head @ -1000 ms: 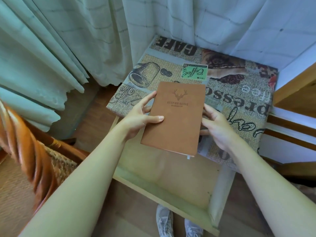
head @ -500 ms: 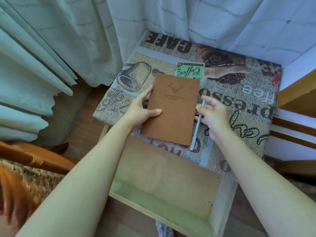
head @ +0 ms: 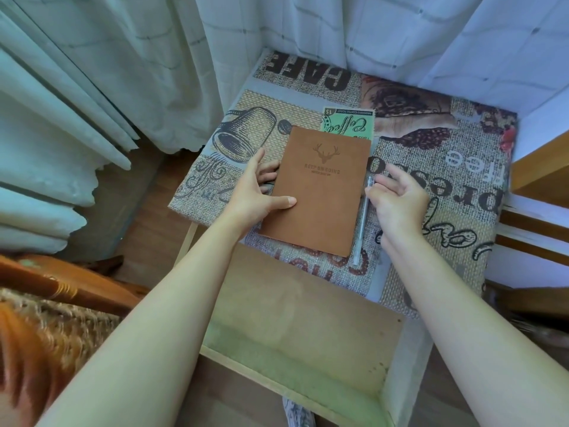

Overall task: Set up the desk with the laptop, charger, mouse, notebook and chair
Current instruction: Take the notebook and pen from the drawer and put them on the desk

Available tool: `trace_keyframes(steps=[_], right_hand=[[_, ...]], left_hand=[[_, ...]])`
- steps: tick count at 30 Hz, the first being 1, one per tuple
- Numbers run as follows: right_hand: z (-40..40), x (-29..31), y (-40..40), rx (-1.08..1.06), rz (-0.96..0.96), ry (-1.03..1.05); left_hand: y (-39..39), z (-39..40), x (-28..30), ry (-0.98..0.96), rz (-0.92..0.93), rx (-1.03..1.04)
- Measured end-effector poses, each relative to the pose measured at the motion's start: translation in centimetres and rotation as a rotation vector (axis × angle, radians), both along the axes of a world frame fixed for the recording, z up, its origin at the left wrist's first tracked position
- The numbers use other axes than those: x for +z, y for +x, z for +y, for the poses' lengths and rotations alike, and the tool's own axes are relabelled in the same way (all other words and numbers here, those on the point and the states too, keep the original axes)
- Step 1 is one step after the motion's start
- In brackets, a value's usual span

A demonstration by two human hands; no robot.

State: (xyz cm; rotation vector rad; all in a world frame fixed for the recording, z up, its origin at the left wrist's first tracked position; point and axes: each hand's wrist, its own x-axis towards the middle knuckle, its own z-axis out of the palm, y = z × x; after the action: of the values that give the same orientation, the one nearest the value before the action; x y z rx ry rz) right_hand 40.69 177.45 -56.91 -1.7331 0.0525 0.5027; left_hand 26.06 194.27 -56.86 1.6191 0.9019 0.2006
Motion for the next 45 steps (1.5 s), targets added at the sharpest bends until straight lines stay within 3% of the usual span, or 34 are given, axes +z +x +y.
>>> trace_keyframes(steps=[5, 8, 10, 14, 16, 18, 22, 24, 33, 45], right_hand=[[-0.9, 0.2, -1.8, 0.092, 0.013, 0.099], [-1.6, 0.4, -4.0, 0.171, -0.097, 0.083], [-2.4, 0.2, -6.3, 0.351, -0.329, -0.026], [-4.2, -1.7, -11.9, 0.858, -0.972, -0.327], [-4.9, -2.7, -14.2, 1.013, -1.138, -0.458], [-5.5, -3.5, -15.6, 1.081, -1.162, -0.600], [-5.8, -4.0, -15.6, 1.067, -1.175, -0.791], [-5.5, -4.0, -15.0, 1.074, -1.212, -0.832], [-2.9, -3.3, -12.7, 1.064, -1.207, -0.897], [-3.0, -2.7, -11.7, 1.044, -1.148, -0.779]], left_hand=[[-0.8, -0.7, -0.1, -0.070, -0.072, -0.006], [-2.1, -2.6, 0.2, -0.050, -0.070, -0.014], [-3.6, -4.3, -0.1, 0.103, -0.034, -0.044], [-8.4, -7.5, -1.9, 0.630, 0.137, -0.233], [-11.0, -9.6, -2.8, 0.739, 0.200, -0.256], [-14.2, -11.7, -4.2, 0.785, 0.293, -0.328], [-20.1, -14.5, -7.8, 0.866, 0.465, -0.780], [-21.2, -14.4, -9.1, 0.904, 0.496, -0.898], [-19.7, -12.7, -8.1, 1.180, 0.474, -0.994], [-18.0, -11.5, -5.0, 1.387, 0.369, -0.754]])
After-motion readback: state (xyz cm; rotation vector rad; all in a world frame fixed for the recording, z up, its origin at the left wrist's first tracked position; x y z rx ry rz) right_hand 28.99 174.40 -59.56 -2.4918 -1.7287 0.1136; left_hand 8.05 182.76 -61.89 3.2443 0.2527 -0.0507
